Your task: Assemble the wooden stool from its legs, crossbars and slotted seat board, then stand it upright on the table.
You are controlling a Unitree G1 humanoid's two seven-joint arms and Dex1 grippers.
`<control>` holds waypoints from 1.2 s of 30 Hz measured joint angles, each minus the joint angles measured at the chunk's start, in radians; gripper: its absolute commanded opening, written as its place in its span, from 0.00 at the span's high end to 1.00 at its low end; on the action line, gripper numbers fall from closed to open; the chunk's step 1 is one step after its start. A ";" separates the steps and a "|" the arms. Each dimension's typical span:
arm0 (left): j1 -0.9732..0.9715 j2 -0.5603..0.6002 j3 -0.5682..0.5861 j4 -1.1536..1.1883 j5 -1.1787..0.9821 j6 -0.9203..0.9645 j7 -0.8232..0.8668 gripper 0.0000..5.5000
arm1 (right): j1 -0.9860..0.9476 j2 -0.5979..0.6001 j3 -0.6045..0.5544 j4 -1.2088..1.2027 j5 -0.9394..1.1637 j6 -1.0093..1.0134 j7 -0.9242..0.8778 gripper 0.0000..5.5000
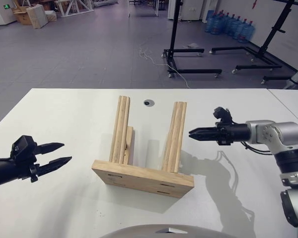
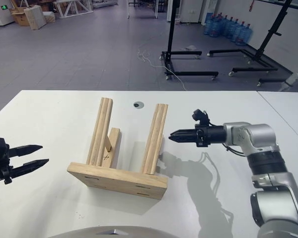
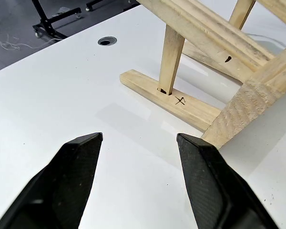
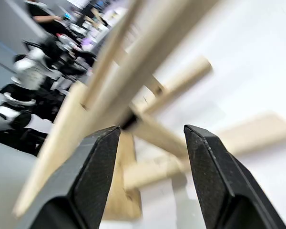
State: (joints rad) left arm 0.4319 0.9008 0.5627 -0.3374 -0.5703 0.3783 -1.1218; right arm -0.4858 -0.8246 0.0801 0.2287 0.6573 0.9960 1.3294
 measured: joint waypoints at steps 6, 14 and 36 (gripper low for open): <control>0.109 -0.073 -0.096 -0.061 0.131 -0.133 0.006 0.48 | 0.118 -0.010 -0.049 -0.040 -0.060 -0.179 -0.020 0.55; -0.025 -0.073 -0.279 -0.018 0.376 -0.528 0.024 0.48 | 0.506 0.021 -0.126 -0.330 -0.168 -0.838 0.096 0.55; -0.035 -0.003 -0.393 -0.170 0.092 -0.309 -0.074 0.48 | 0.683 0.033 -0.058 -0.353 -0.215 -0.958 0.092 0.55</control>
State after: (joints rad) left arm 0.3968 0.8975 0.1701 -0.5071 -0.4785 0.0691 -1.1963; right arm 0.1973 -0.7917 0.0218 -0.1246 0.4419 0.0383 1.4217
